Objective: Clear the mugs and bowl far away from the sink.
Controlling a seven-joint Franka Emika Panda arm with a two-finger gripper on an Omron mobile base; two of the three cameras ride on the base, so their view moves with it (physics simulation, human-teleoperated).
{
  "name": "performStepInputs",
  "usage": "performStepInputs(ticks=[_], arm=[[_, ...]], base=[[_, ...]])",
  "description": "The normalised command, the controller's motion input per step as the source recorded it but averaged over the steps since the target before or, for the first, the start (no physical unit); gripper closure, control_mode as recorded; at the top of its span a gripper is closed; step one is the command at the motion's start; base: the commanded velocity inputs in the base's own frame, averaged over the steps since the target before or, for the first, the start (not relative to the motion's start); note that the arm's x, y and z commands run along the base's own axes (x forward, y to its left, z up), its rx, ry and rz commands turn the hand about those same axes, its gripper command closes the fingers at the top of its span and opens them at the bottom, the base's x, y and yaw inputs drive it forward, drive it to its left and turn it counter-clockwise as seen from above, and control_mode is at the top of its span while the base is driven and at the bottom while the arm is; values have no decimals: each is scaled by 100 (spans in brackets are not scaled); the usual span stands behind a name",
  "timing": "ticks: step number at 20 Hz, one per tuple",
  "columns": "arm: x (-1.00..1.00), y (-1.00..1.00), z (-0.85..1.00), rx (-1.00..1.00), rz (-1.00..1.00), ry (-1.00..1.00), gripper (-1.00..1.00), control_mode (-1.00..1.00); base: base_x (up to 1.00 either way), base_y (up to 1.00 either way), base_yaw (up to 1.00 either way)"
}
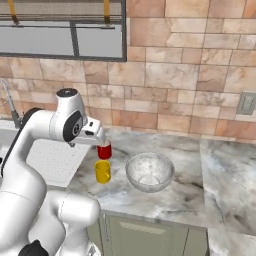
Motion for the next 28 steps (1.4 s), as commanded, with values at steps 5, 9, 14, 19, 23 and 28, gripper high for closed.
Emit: performStepInputs(ticks=[5, 9, 14, 19, 23, 28], arm=[[14, 2, -24, 0, 0, 4, -100, -100], [22, 4, -25, 0, 0, 2, -100, -100], [24, 5, -22, 0, 0, 5, -100, -100], [25, 0, -25, 0, 0, 4, -100, -100], [17, 0, -22, 0, 0, 2, -100, -100], [20, 0, -17, 0, 0, 0, -100, -100]], base=[[0, 0, 0], [0, 0, 0], [0, 0, 0], [0, 0, 0], [0, 0, 0], [0, 0, 0]])
